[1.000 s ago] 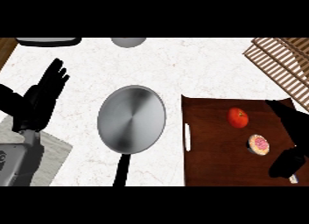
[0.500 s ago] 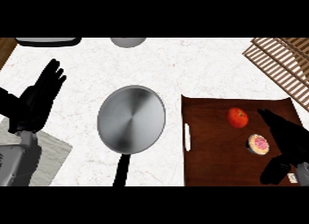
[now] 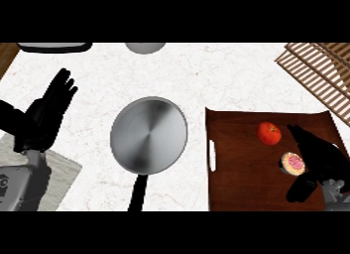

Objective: Pick the cupcake from the tray and place it in the tiered shelf

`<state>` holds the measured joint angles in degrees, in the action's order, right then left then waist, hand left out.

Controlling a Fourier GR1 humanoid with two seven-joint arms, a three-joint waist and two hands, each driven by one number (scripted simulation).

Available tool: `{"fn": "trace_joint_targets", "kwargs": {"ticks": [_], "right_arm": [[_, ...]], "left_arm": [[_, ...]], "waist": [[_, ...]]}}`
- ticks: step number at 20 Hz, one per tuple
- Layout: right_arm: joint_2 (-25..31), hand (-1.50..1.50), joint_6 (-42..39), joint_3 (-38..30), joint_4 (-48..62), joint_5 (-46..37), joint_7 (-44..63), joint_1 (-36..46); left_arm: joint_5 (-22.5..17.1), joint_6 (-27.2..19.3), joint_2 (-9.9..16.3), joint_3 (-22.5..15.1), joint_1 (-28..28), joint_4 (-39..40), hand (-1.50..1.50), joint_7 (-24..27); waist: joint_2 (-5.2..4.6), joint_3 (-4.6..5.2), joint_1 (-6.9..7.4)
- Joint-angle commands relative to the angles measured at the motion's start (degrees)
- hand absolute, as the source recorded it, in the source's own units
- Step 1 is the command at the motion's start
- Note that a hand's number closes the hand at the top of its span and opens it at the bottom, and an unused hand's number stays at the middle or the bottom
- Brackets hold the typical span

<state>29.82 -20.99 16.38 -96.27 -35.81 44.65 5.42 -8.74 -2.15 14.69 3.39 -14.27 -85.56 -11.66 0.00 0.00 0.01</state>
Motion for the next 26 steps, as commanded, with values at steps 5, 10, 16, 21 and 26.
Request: {"fn": "trace_joint_targets", "kwargs": {"ticks": [5,10,16,21,26], "right_arm": [[-5.9,-1.5,-2.4,-3.7,8.8,-3.8,-3.5,5.1],[-8.7,-1.5,3.3,-2.8,14.8,-8.6,-9.0,1.4],[-10.0,1.5,2.6,-3.7,21.0,-11.5,-13.1,4.7],[-6.1,1.5,4.5,-3.8,11.3,-14.0,-17.9,-1.6],[-9.3,1.5,7.9,-0.8,9.8,-16.9,-20.6,-1.0]], "left_arm": [[0.5,2.9,-0.2,2.7,-2.3,5.7,0.0,2.6],[0.2,3.2,-0.8,2.3,0.3,0.0,0.0,-0.9],[2.4,0.9,-2.4,1.9,-0.1,-2.4,0.0,-2.7],[1.8,4.1,-2.4,2.7,3.0,0.9,0.0,2.9],[2.0,2.3,-2.2,3.0,0.0,-1.6,0.0,-2.6]], "waist": [[-0.05,0.01,0.01],[-0.03,-0.01,0.07],[-0.02,-0.01,0.18],[0.04,0.02,-0.12],[0.09,0.02,-0.27]]}}
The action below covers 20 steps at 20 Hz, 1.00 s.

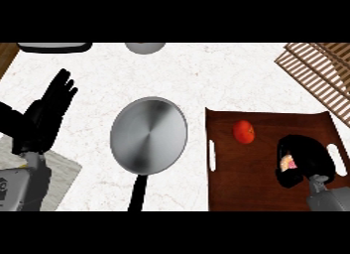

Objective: Pick the cupcake from the tray and place it in the tiered shelf

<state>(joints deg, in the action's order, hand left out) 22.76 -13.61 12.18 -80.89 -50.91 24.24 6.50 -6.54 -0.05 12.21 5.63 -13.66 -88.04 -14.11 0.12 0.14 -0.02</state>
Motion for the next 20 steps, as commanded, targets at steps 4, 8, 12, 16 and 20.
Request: {"fn": "trace_joint_targets", "kwargs": {"ticks": [4,8,12,16,20], "right_arm": [[-5.3,1.5,1.4,15.3,-8.5,-3.0,-11.8,-2.8],[0.2,1.5,2.0,16.3,-19.5,-1.3,-18.0,-9.8],[-5.6,1.5,3.1,11.8,-31.5,8.7,-16.4,-12.4],[-7.5,1.5,5.3,7.9,-42.9,11.6,-13.7,-13.5],[-5.9,1.5,1.4,-3.5,-51.7,20.8,-9.5,-12.9]], "left_arm": [[1.2,-0.6,-1.0,-0.5,-1.0,2.6,0.0,1.7],[0.7,-0.8,0.3,0.5,-1.6,0.6,0.0,-1.3],[1.3,-0.4,0.0,0.9,0.7,2.2,0.0,3.2],[0.9,-0.6,0.0,0.9,0.3,0.6,0.0,0.8],[1.1,-0.1,0.0,0.5,-0.4,1.7,0.0,0.9]], "waist": [[0.02,-0.13,-0.3],[0.13,-0.14,-0.85],[0.25,-0.11,-1.59],[0.33,-0.12,-1.33],[0.0,-0.13,-0.94]]}}
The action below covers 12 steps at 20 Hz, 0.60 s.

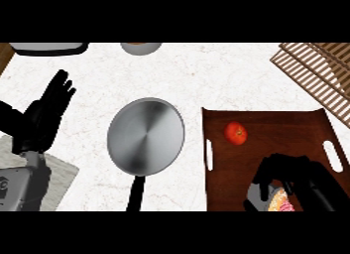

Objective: Pick the cupcake from the tray and place it in the tiered shelf

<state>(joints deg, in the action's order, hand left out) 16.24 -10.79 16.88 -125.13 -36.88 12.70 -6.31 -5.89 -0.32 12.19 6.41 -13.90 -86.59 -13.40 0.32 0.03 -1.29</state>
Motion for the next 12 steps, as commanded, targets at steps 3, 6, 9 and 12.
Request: {"fn": "trace_joint_targets", "kwargs": {"ticks": [3,6,9,12], "right_arm": [[0.7,1.5,-6.1,-13.9,-14.0,12.6,10.9,3.4],[1.5,1.5,-9.0,-20.0,-15.2,17.4,20.5,11.5],[5.9,1.5,-9.5,-28.5,-7.7,18.8,20.7,19.2],[10.8,1.5,-12.6,-34.6,-2.9,24.0,23.6,24.6]], "left_arm": [[-0.9,1.8,0.9,0.9,-0.3,1.5,0.0,0.6],[0.1,0.3,0.8,0.4,-1.1,-1.2,0.0,-1.5],[-0.5,1.1,0.7,0.8,-1.0,0.2,0.0,-0.5],[-0.1,1.6,-1.0,0.0,1.4,1.4,0.0,3.2]], "waist": [[-0.29,0.02,0.62],[-0.22,0.03,1.11],[-0.3,0.01,1.31],[-0.32,0.02,1.29]]}}
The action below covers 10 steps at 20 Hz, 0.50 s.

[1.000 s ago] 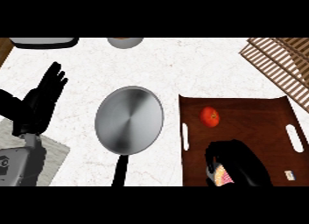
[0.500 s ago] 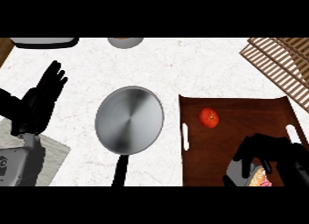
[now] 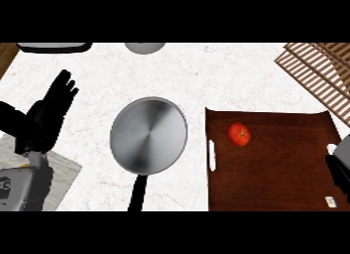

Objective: Pick the cupcake from the tray and place it in the tiered shelf

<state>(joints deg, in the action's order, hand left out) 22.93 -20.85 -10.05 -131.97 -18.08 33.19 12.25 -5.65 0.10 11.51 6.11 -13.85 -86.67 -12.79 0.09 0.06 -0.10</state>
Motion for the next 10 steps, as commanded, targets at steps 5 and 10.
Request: {"fn": "trace_joint_targets", "kwargs": {"ticks": [5,10], "right_arm": [[10.7,1.5,-3.5,-15.2,17.7,7.6,-0.4,12.2],[16.4,1.5,-5.1,-22.2,30.7,8.8,-9.2,12.5]], "left_arm": [[-0.4,0.7,-0.5,-0.7,0.3,-2.7,0.0,-1.9],[1.8,-1.5,-1.6,-1.0,-1.6,0.3,0.0,-1.1]], "waist": [[-0.08,-0.06,0.51],[-0.2,-0.08,0.19]]}}
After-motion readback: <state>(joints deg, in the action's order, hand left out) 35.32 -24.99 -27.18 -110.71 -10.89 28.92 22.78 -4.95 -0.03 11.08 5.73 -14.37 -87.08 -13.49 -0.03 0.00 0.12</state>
